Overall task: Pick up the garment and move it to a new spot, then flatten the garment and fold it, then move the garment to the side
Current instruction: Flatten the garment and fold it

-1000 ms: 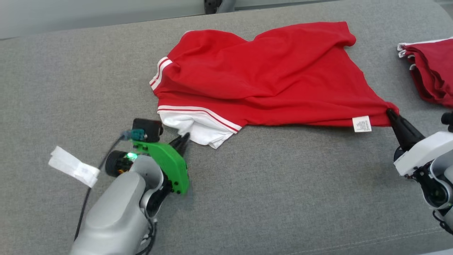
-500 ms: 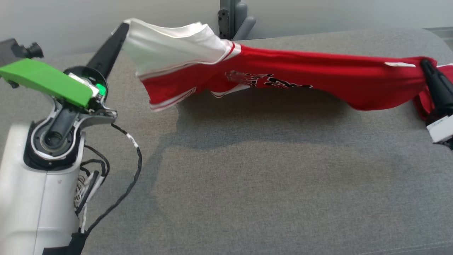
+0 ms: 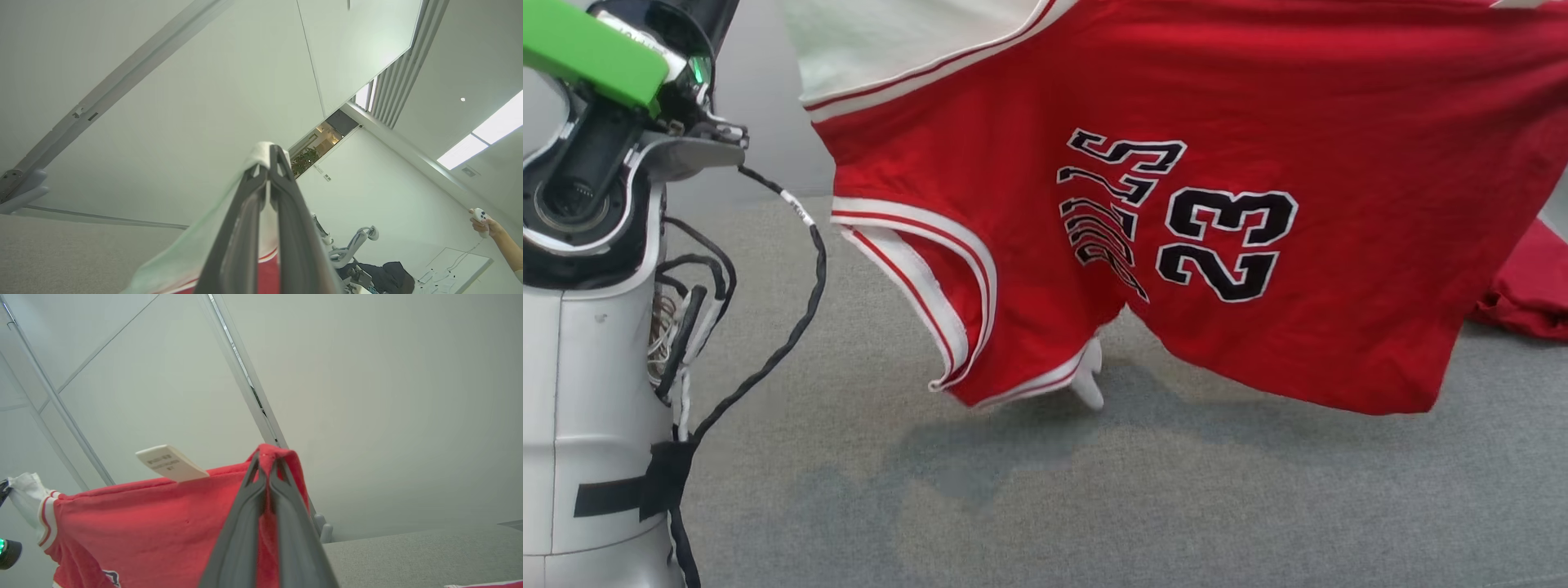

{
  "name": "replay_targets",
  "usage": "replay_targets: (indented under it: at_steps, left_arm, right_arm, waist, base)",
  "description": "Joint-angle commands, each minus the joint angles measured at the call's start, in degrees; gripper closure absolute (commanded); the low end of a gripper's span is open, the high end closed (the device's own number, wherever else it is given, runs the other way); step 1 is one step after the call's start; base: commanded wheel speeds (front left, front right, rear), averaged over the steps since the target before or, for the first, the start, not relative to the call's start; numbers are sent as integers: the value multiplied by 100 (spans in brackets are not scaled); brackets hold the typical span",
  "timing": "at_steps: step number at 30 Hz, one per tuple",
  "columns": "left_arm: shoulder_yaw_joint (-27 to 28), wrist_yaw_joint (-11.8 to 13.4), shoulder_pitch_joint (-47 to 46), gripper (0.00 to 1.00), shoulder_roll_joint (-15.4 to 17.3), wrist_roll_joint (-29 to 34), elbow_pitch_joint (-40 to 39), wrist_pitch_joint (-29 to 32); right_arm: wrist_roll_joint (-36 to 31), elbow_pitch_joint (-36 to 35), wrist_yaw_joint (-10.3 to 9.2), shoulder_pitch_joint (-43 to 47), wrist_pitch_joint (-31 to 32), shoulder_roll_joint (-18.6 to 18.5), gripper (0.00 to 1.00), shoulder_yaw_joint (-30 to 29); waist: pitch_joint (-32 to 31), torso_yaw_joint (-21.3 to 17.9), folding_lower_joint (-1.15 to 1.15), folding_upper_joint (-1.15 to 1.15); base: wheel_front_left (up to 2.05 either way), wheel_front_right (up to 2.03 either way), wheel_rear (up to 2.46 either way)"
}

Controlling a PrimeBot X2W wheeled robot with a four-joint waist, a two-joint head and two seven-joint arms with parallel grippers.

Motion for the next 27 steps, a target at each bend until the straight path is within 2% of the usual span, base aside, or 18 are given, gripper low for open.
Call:
replay_targets:
  at_steps: [1,10,15,18,22,25,27]
  left_arm:
    - [-12,47,-158,100,-42,-46,-20,29]
    - [-87,211,-574,100,-136,-58,-64,130]
    - [-225,301,-834,100,-98,88,113,218]
    - [-374,217,-1097,100,-44,194,429,322]
    - [-620,47,-1816,100,2,593,988,289]
    - [-862,-258,-2557,100,14,1026,1508,136]
    - [-998,-562,-3157,100,89,1458,1894,-148]
  right_arm:
    - [34,-57,-9,-85,54,-73,100,-28]
    - [-51,-217,-7,-483,291,-220,100,8]
    - [-257,-38,-7,-773,352,-114,100,122]
    - [-484,286,-6,-1114,436,152,100,314]
    - [-1005,988,-5,-1927,599,674,100,617]
    - [-1560,1742,-4,-2793,490,1136,100,744]
    - [-2027,2322,-4,-3451,268,1500,100,791]
  waist:
    - [-79,-19,0,0]
    - [-160,-47,0,0]
    - [1,-60,0,0]
    - [236,-83,0,0]
    - [1014,-83,0,0]
    - [1778,-76,0,0]
    - [2293,-94,0,0]
  base:
    - [0,0,0]
    - [0,0,0]
    - [0,0,0]
    - [0,0,0]
    - [0,0,0]
    - [0,0,0]
    - [0,0,0]
